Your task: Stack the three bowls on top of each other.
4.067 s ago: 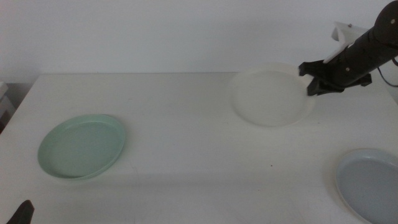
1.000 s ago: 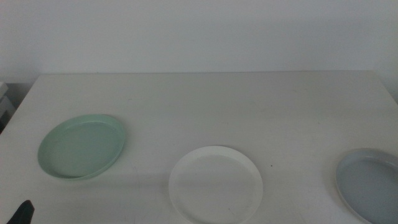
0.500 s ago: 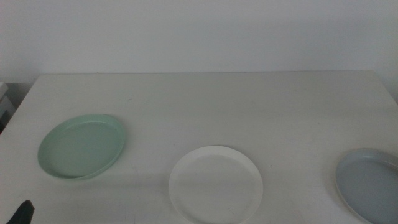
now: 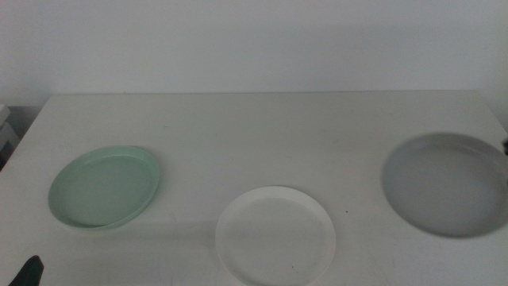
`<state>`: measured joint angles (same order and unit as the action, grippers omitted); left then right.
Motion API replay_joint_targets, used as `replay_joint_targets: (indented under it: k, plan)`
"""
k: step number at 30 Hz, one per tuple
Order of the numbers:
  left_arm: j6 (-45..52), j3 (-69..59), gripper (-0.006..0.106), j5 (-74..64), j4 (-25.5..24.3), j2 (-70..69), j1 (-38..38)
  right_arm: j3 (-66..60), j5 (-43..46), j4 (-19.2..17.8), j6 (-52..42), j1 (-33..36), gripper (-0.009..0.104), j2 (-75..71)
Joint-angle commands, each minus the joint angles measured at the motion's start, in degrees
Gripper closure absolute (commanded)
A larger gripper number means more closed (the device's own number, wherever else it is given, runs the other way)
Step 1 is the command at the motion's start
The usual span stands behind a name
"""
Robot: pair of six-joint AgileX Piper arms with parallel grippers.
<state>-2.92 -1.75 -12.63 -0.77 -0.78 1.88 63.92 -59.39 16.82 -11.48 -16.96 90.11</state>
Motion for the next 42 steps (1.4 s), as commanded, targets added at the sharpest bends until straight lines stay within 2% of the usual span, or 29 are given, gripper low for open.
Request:
replay_joint_targets:
  k: [1,11,17,26,33,37,42]
  plan:
    - [-0.6,0.3,0.015,4.2,0.4,-0.8,0.4,4.4,-2.3,1.1,3.8,4.7,0.096,-3.8]
    - [-0.6,0.3,0.015,4.2,0.4,-0.8,0.4,14.7,-2.6,1.1,12.8,29.3,0.096,1.8]
    - [-0.6,0.3,0.015,4.2,0.4,-0.8,0.4,16.2,-0.8,2.4,13.9,37.3,0.096,9.2]
    - [-0.6,0.3,0.015,4.2,0.4,-0.8,0.4,16.2,1.0,6.1,10.2,40.7,0.096,17.6]
    - [-0.6,0.3,0.015,4.2,0.4,-0.8,0.4,16.1,1.1,3.3,10.2,40.7,0.093,18.0]
    - [-0.6,0.3,0.015,4.2,0.4,-0.8,0.4,16.1,1.1,2.4,10.9,40.6,0.083,18.0]
    - [-0.6,0.3,0.015,4.2,0.4,-0.8,0.4,16.1,0.8,2.6,10.9,40.6,0.060,17.3]
